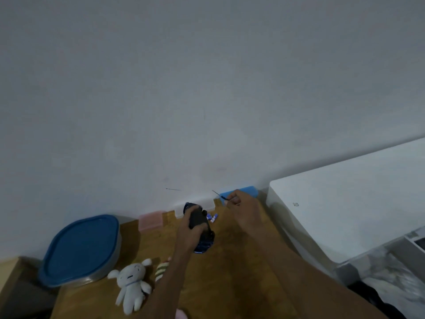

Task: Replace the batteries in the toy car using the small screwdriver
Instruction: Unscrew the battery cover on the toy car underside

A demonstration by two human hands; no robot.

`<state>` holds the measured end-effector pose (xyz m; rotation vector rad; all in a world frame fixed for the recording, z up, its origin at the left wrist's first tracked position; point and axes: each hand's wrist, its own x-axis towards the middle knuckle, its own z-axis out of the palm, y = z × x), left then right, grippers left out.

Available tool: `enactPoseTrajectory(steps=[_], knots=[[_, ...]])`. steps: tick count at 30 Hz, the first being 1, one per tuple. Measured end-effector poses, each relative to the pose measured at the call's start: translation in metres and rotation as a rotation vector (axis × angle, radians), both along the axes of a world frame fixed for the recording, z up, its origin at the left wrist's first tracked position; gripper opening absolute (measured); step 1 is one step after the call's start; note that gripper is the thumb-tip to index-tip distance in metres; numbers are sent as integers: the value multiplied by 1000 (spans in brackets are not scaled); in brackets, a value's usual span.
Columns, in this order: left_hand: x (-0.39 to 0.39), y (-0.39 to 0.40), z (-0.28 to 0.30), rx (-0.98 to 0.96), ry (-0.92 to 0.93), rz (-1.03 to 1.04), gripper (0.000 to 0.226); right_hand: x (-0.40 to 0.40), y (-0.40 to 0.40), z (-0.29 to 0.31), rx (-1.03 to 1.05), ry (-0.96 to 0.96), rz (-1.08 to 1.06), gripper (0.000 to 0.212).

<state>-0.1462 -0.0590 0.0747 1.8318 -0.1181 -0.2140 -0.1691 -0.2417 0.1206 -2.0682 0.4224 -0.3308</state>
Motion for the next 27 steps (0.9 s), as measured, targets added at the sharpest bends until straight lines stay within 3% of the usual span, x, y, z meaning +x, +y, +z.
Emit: enactPoseTrajectory(steps=[9,23,27], knots=[[10,15,-2,0,41,-69,66,13,5,-2,187,36,-17,8],[3,20,-3,-89,44,-93,61,19,24,-15,603,-83,-82,13],[1,20,-1,-98,45,-105,58,21,27,-19,594,-74,-66,13]])
